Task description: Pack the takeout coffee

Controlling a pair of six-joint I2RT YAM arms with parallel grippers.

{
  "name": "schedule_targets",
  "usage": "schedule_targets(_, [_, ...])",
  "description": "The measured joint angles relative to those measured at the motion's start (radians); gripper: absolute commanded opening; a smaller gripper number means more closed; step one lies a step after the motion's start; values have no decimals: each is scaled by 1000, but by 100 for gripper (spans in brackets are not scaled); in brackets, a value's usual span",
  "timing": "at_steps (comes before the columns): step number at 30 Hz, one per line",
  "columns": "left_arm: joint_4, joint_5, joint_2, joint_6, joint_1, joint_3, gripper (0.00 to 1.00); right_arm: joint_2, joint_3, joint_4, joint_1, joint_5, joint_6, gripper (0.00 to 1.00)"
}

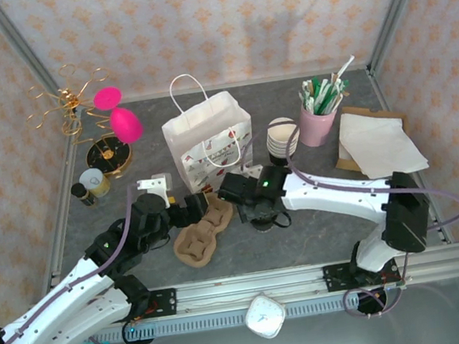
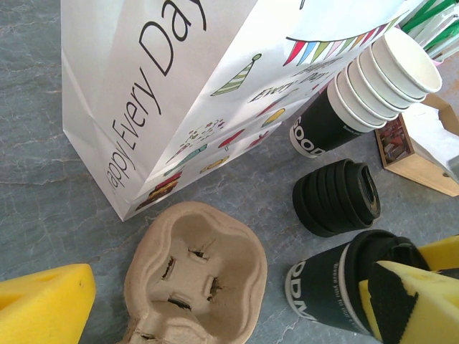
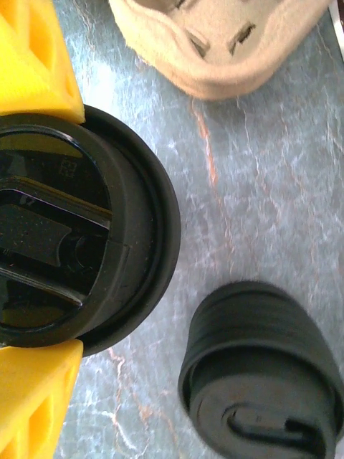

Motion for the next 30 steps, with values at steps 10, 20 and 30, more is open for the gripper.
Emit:
schedule_targets(10, [0,0,0,5,0,1,99,-263,-188,-32,-212,13,37,73])
schedule_targets(20, [0,0,0,8,0,1,99,-314,-291,-16,-352,14,20,76])
schedule_targets(30, [0,0,0,8,0,1,99,-344,-275,-32,-359,13,5,94])
